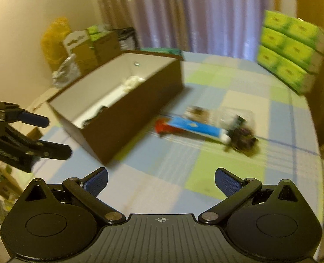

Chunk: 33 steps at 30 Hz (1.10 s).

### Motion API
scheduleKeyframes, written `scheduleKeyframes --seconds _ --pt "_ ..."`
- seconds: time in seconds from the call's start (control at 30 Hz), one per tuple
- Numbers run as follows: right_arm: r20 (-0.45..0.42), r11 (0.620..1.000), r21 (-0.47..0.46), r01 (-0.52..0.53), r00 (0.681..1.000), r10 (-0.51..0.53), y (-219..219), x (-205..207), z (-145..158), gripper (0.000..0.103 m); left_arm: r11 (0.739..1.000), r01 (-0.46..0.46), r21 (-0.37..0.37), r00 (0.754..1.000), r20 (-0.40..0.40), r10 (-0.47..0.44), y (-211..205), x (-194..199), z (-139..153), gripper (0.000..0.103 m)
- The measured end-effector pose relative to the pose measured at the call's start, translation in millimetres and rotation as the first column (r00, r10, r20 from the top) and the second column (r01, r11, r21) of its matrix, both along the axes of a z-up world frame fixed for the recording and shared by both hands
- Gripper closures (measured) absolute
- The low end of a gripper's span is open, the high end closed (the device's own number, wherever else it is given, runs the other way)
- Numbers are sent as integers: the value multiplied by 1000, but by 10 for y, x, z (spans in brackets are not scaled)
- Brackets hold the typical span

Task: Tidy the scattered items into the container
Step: 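Move both open tools toward the blue tube and dark green tube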

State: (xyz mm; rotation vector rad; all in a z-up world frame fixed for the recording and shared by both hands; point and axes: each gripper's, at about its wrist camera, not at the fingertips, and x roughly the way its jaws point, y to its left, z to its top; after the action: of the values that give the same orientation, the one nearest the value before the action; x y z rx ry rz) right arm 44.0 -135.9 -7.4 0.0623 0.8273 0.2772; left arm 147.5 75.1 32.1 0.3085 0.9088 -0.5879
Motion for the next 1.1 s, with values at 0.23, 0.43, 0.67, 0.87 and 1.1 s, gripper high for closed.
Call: scheduleKeyframes --seconds 0.23,0.43,0.67,0.87,1.1 --pt "-23 992 -12 127 992 -127 -478 -117 -49 2 997 79 -15 997 15 -79 -413 -85 -65 4" --pt "-34 981 -21 192 981 -193 -735 -147 -111 2 992 124 -25 992 25 -123 -708 -110 -165 6" --pt "-75 964 -34 263 961 -265 -1047 -56 -328 2 986 166 -23 985 46 -165 -1053 4 -355 12" --pt "-101 951 -59 304 946 -309 -1319 123 -517 2 973 226 41 969 91 -229 -1416 189 -554 19" --pt "-140 932 -58 358 921 -363 -1633 274 -671 2 949 286 135 950 87 -299 -1814 540 -840 29"
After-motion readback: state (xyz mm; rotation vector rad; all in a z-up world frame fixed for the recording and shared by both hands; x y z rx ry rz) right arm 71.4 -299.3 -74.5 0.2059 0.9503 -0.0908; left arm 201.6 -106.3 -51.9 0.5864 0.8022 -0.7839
